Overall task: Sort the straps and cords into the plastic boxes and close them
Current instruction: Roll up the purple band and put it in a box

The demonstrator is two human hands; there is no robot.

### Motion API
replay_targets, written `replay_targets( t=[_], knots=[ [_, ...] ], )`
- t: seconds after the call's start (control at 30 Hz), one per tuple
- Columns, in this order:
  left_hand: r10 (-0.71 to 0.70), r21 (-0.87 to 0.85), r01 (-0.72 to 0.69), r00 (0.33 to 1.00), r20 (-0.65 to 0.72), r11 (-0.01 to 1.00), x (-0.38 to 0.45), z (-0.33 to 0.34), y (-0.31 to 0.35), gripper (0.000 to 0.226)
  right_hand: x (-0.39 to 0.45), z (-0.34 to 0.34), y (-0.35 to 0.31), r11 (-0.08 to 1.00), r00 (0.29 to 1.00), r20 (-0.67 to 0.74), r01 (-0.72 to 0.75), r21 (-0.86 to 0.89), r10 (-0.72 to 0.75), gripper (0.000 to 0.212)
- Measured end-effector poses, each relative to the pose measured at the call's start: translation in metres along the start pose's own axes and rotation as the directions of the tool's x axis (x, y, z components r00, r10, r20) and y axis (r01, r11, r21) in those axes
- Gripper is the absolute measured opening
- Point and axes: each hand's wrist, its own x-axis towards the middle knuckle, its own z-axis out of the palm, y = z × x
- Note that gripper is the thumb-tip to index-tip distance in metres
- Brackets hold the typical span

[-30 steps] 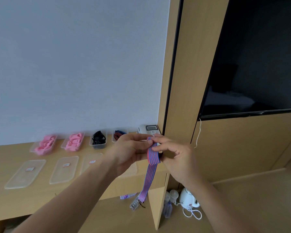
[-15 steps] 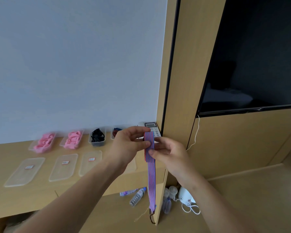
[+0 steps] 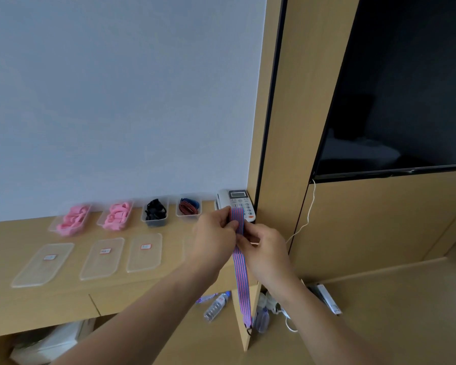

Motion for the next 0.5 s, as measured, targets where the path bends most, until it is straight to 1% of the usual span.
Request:
replay_targets(
  t=[0.13, 0.2, 0.27, 0.33, 0.37, 0.4, 0.43, 0.47, 0.5],
  knots=[
    [0.033, -0.034, -0.032, 0.999, 0.014, 0.999, -0.002, 0.006, -0.003, 0.035, 0.005, 0.0, -0.001, 0.999, 1.0, -0.009, 0.012, -0.036, -0.013, 0.024],
    [0.05, -0.018, -0.05, 0.999, 0.017, 0.999, -0.002, 0.005, -0.003, 0.038, 0.007, 0.0, -0.004, 1.0, 1.0, 0.001, 0.004, -0.026, -0.004, 0.026],
    [0.058, -0.025, -0.057, 0.997, 0.051, 0.998, 0.0, 0.0, 0.0, 0.043, 0.008, -0.003, -0.006, 0.999, 0.999, 0.025, -0.022, 0.048, 0.02, 0.028],
    [0.066, -0.128, -0.05, 0.99, 0.121, 0.991, 0.002, -0.006, 0.002, 0.053, 0.01, -0.009, -0.009, 0.98, 0.997, 0.047, -0.069, 0.185, 0.061, 0.031],
    [0.064, -0.182, -0.037, 0.987, 0.145, 0.983, 0.003, -0.008, 0.003, 0.052, 0.012, -0.013, -0.011, 0.963, 0.995, 0.064, -0.092, 0.254, 0.078, 0.032],
    [0.044, -0.224, -0.008, 0.987, 0.157, 0.975, 0.004, -0.011, 0.003, 0.043, 0.014, -0.016, -0.012, 0.946, 0.993, 0.08, -0.11, 0.305, 0.09, 0.033],
    [0.005, -0.237, 0.036, 0.986, 0.168, 0.971, 0.004, -0.013, 0.001, 0.029, 0.016, -0.019, -0.014, 0.932, 0.991, 0.089, -0.12, 0.341, 0.095, 0.033],
    [-0.039, -0.24, 0.085, 0.981, 0.191, 0.967, 0.003, -0.015, 0.0, 0.021, 0.018, -0.022, -0.015, 0.922, 0.991, 0.093, -0.123, 0.368, 0.095, 0.033],
    [-0.077, -0.225, 0.129, 0.971, 0.224, 0.966, 0.003, -0.016, -0.003, 0.026, 0.02, -0.025, -0.016, 0.913, 0.991, 0.094, -0.122, 0.389, 0.093, 0.032]
  ],
)
